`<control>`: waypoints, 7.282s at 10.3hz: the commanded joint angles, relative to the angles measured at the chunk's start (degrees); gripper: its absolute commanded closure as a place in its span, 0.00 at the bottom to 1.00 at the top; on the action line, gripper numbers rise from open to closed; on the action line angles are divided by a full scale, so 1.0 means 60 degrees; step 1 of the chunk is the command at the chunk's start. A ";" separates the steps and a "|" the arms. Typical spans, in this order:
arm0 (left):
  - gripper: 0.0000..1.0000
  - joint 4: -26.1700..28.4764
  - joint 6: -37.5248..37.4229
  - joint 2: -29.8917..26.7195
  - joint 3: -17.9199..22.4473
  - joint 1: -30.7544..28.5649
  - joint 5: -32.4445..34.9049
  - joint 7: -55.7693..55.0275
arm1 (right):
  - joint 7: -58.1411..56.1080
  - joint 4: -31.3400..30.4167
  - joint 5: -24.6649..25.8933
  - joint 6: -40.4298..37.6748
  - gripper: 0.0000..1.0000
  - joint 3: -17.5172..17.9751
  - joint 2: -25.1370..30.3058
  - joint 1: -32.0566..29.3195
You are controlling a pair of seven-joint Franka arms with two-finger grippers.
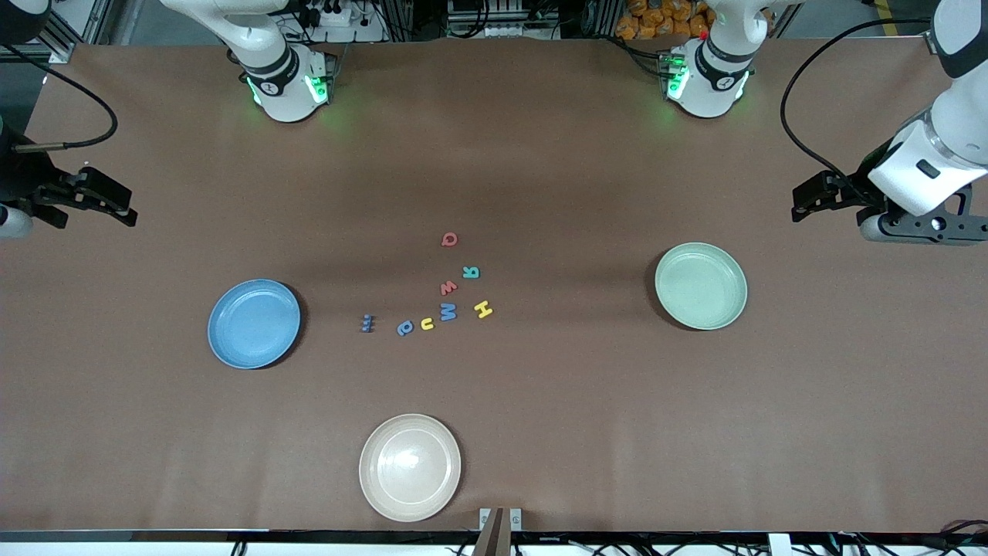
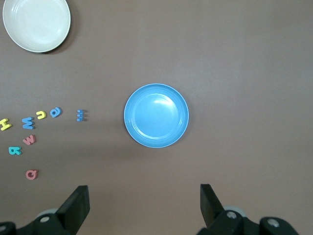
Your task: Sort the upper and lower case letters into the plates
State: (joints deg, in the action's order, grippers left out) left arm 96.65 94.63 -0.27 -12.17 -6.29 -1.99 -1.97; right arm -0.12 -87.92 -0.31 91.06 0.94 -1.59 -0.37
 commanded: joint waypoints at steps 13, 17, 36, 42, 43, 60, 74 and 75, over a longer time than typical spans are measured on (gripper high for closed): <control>0.00 -0.0652 0.1188 0.2602 -0.0594 0.2963 0.0332 -0.5534 | 0.2231 0.0122 0.0022 0.1154 0.00 0.0077 -0.1534 0.0837; 0.00 -0.1547 0.2373 0.4641 -0.0565 0.4911 0.1222 -0.7870 | 0.2305 0.0122 0.0080 0.2413 0.00 0.0077 -0.2676 0.1319; 0.13 -0.3613 0.6319 0.9244 0.0651 0.8724 0.2763 -1.0143 | 0.5294 -0.0742 -0.0110 0.6020 0.00 0.0077 -0.6034 0.3006; 0.60 -0.3583 0.6290 0.9244 0.0651 0.8797 0.2719 -1.0218 | 0.5162 -0.0904 -0.0008 0.6005 0.00 0.0063 -0.5874 0.2962; 0.66 -0.3583 0.6290 0.9244 0.0651 0.8797 0.2719 -1.0218 | 0.5263 -0.0918 -0.0008 0.6121 0.00 0.0063 -0.5829 0.3005; 1.00 0.1942 0.3963 0.4179 -0.1908 -0.0261 0.2265 -0.2266 | 0.7658 -0.1326 0.1209 0.6064 0.00 -0.0099 -0.4540 0.4000; 0.00 0.1343 0.5982 0.5153 -0.2952 0.1191 0.2352 -0.6346 | 0.5806 -0.3130 -0.0447 0.8144 0.00 0.0224 -0.5637 0.3503; 0.00 0.0947 0.5982 0.5461 -0.2880 0.1601 0.2426 -0.6627 | 0.5792 -0.3130 -0.0447 0.8158 0.00 0.0224 -0.5682 0.3504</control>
State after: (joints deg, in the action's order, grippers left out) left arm 107.74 130.84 27.73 -30.19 0.64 12.66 -39.26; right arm 35.40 -106.54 -1.89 139.40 1.90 -35.57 20.81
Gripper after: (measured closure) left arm 0.000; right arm 0.000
